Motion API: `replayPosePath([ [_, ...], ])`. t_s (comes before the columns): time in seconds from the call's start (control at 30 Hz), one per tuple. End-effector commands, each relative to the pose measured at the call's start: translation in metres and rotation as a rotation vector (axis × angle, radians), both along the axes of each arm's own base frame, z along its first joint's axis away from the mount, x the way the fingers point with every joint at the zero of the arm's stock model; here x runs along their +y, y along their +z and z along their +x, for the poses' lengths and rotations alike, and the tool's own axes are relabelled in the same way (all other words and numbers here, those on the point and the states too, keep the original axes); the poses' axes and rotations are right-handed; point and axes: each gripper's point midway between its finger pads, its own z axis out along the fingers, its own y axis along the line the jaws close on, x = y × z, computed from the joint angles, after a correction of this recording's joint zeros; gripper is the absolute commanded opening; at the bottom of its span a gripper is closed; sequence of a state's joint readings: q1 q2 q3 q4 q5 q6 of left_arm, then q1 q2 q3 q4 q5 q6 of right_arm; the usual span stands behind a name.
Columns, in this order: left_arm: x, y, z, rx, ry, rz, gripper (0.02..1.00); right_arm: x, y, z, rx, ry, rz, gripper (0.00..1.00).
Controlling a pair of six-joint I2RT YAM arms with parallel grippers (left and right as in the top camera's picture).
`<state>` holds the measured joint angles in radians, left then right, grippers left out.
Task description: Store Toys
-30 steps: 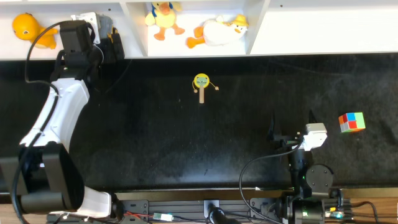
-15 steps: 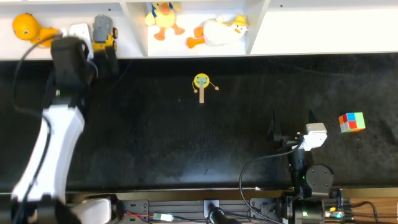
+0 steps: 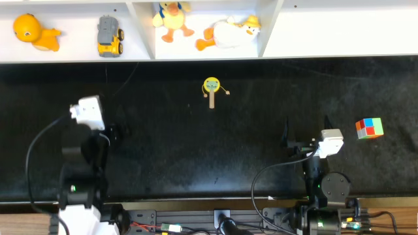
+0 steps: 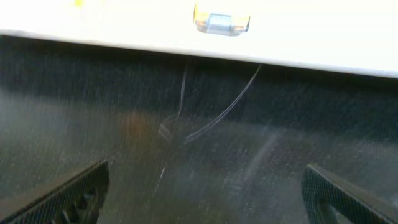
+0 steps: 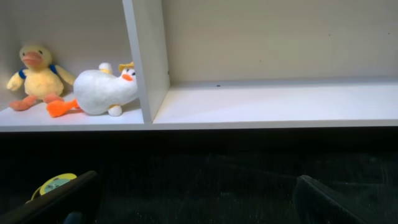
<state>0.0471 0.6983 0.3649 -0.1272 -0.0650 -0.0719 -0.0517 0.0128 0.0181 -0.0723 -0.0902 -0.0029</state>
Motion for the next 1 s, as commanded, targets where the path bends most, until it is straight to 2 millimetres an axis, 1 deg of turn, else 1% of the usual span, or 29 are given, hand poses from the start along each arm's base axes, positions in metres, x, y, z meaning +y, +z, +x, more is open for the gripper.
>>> replayPosePath([
  [0.03,-0.016,0.028,-0.017,-0.239,-0.086,-0.004,0.998,0.000,-0.004,0.000,0.001,0.003,0.004,0.996],
  [0.1,-0.016,0.040,-0.023,-0.338,-0.086,0.005,0.998,0.000,-0.004,0.000,0.001,0.003,0.003,0.993],
  [0.23,-0.012,0.055,-0.033,-0.466,-0.059,0.024,0.998,0.000,-0.004,0.000,0.001,0.003,0.004,0.996],
  [0.37,-0.008,0.059,-0.040,-0.523,-0.039,0.033,0.998,0.000,-0.004,0.000,0.001,0.003,0.003,0.996],
  [0.4,-0.007,0.057,-0.041,-0.523,-0.033,0.034,0.998,0.000,-0.004,0.000,0.001,0.003,0.003,0.996],
  [0.5,-0.003,0.042,-0.043,-0.500,-0.009,0.037,0.998,0.000,-0.004,0.000,0.001,0.003,0.004,0.996],
  [0.57,-0.002,0.028,-0.043,-0.473,0.000,0.037,0.998,0.000,-0.004,0.000,0.001,0.003,0.003,0.996],
  [0.67,0.005,0.008,-0.044,-0.387,0.035,0.047,0.998,0.000,-0.004,0.000,0.001,0.003,0.004,0.993],
  [0.73,0.004,0.007,-0.044,-0.371,0.008,0.130,0.998,0.000,-0.004,0.000,0.001,0.003,0.004,0.993],
  [0.8,0.004,0.007,-0.044,-0.365,-0.003,0.174,0.998,0.000,-0.004,0.000,0.001,0.003,0.003,0.996],
  [1.0,0.004,0.007,-0.044,-0.366,-0.006,0.184,0.998,0.000,-0.004,0.000,0.001,0.003,0.003,0.996],
])
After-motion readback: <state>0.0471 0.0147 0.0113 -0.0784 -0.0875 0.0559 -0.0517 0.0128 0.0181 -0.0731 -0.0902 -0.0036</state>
